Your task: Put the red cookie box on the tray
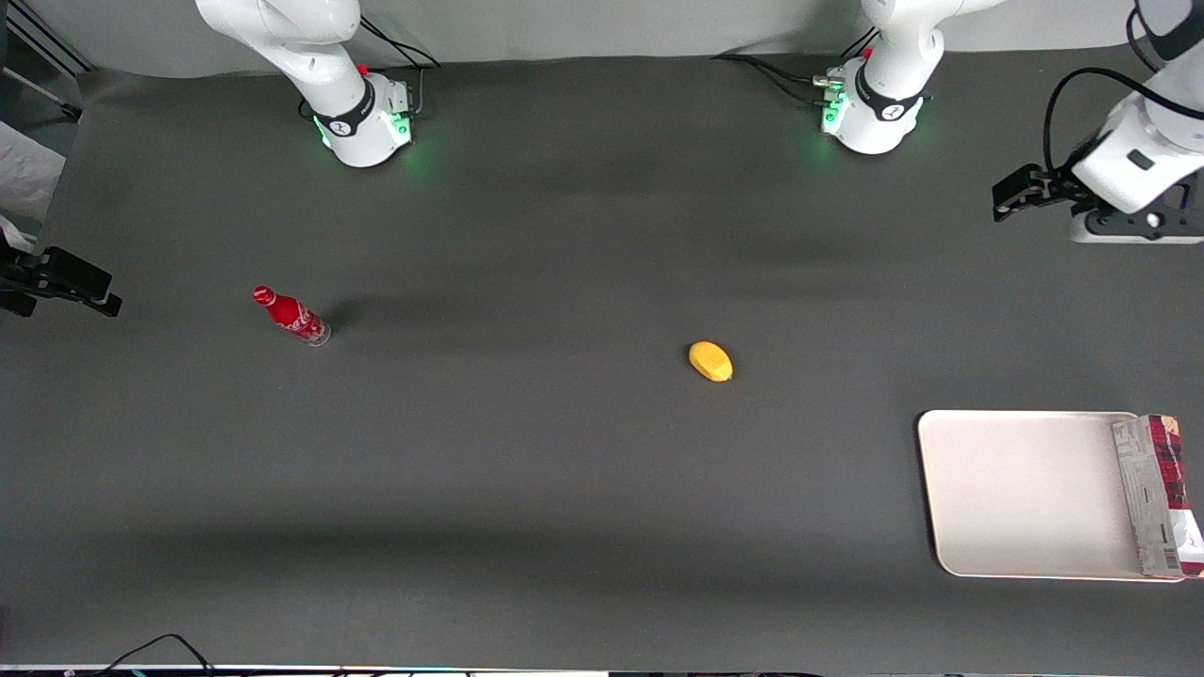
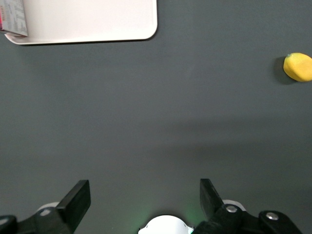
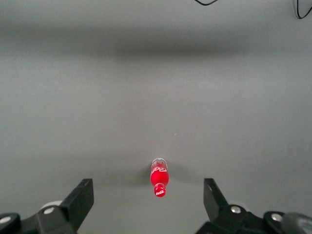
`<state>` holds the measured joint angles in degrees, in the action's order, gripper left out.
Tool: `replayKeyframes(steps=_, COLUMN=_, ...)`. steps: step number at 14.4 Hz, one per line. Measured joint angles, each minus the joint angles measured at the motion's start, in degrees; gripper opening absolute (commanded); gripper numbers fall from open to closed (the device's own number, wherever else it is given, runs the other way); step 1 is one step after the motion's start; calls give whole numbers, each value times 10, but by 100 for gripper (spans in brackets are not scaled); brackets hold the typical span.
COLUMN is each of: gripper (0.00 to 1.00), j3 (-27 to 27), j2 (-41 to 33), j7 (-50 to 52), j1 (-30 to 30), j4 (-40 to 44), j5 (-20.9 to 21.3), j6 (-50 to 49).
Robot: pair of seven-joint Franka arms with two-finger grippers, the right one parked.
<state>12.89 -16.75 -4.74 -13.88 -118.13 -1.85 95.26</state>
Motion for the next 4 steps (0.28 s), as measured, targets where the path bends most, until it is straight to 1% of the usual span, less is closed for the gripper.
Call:
replayKeyframes(steps=2, gripper=100, j3=10, j2=-4, j7=-2, j1=0, j4=5, j5=0, j6=1)
replayKeyframes(steps=4, gripper=100, j3=13, j2=11, j7=-5, j1=0, j4=39, j5=-1, j6=-13)
